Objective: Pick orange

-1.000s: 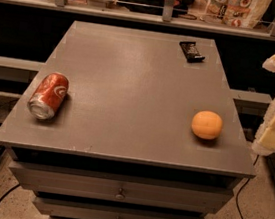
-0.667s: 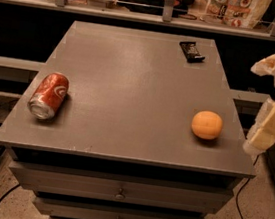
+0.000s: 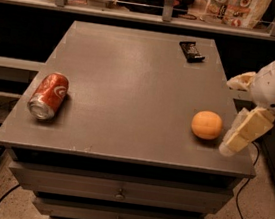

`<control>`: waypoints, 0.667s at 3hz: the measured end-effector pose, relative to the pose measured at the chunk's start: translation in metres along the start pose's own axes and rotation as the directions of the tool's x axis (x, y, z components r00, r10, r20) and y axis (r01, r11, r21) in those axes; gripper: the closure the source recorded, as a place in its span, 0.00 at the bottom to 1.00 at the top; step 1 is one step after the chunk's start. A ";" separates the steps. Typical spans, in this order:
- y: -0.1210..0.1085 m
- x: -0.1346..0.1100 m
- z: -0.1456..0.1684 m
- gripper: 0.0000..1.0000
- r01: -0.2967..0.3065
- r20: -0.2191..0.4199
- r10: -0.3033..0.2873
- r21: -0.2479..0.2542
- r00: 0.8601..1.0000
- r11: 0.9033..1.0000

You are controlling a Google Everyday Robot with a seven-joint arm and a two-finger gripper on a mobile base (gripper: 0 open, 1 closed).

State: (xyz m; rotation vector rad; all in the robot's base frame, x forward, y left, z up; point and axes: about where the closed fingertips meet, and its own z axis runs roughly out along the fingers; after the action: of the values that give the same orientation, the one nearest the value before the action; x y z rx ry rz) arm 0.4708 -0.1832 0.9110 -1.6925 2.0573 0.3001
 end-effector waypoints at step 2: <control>-0.017 0.009 0.060 0.00 -0.078 0.093 0.085 -0.077 0.992 0.994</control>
Offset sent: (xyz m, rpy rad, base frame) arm 0.0425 0.0207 -0.0854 0.1776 0.1330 -0.0463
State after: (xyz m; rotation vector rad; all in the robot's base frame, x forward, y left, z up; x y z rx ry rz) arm 0.4980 -0.1676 0.8564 -1.6060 2.0704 0.4801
